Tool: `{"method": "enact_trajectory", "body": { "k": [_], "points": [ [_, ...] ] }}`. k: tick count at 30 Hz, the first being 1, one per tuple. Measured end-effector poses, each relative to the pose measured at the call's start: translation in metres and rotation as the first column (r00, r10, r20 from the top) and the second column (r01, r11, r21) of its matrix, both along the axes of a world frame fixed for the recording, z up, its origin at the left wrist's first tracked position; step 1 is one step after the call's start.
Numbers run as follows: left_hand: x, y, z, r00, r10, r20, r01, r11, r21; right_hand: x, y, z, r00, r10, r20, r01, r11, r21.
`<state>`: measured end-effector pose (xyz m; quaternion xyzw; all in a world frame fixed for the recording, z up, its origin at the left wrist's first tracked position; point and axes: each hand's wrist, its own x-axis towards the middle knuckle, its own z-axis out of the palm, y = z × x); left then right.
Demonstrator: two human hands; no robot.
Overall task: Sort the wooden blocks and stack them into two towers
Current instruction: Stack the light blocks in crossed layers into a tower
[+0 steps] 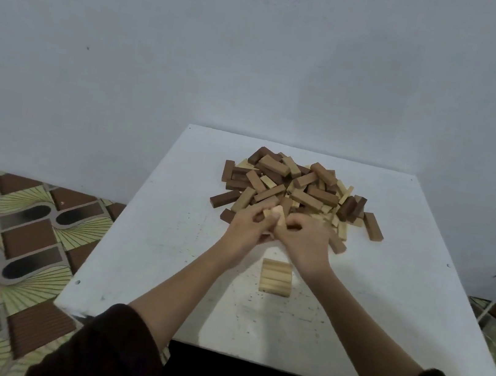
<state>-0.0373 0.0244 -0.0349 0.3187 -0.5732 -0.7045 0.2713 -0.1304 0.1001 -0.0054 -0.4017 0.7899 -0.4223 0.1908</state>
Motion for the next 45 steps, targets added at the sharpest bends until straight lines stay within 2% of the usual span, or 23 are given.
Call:
{"method": "enact_trajectory", "body": {
  "k": [7, 10, 14, 18, 22, 27, 31, 35, 39, 45],
  "points": [
    [0.065, -0.016, -0.010, 0.988, 0.148, 0.044, -0.149, 0.989, 0.023, 0.038, -0.029, -0.018, 0.982, 0.066, 0.178, -0.077, 0.995, 0.056],
    [0.083, -0.020, -0.016, 0.973, 0.222, 0.062, -0.224, 0.975, 0.014, 0.050, -0.038, -0.028, 0.985, 0.120, 0.120, -0.136, 0.981, 0.138],
    [0.096, -0.029, -0.024, 0.890, 0.312, 0.332, -0.194, 0.919, -0.344, 0.059, -0.044, -0.036, 0.979, 0.203, 0.017, -0.202, 0.955, 0.217],
    [0.101, -0.038, -0.023, 0.854, 0.338, 0.396, -0.122, 0.870, -0.478, 0.066, -0.048, -0.042, 0.943, 0.304, -0.136, -0.252, 0.918, 0.306],
    [0.100, -0.047, -0.026, 0.788, 0.343, 0.511, 0.011, 0.822, -0.569, 0.068, -0.051, -0.045, 0.909, 0.351, -0.225, -0.264, 0.902, 0.343],
    [0.098, -0.049, -0.031, 0.796, 0.367, 0.481, -0.055, 0.836, -0.546, 0.065, -0.055, -0.044, 0.902, 0.356, -0.242, -0.255, 0.895, 0.366],
    [0.100, -0.044, -0.034, 0.798, 0.376, 0.471, -0.082, 0.842, -0.533, 0.064, -0.058, -0.045, 0.901, 0.346, -0.260, -0.268, 0.917, 0.294],
    [0.109, -0.043, -0.035, 0.857, 0.239, 0.456, 0.019, 0.871, -0.491, 0.066, -0.059, -0.041, 0.883, 0.424, -0.201, -0.377, 0.897, 0.233],
    [0.118, -0.048, -0.034, 0.860, 0.114, 0.497, 0.191, 0.832, -0.521, 0.065, -0.056, -0.041, 0.879, 0.450, -0.159, -0.418, 0.887, 0.197],
    [0.121, -0.047, -0.042, 0.901, 0.141, 0.410, 0.122, 0.825, -0.551, 0.067, -0.050, -0.043, 0.845, 0.530, -0.067, -0.504, 0.833, 0.229]
  ]
}}
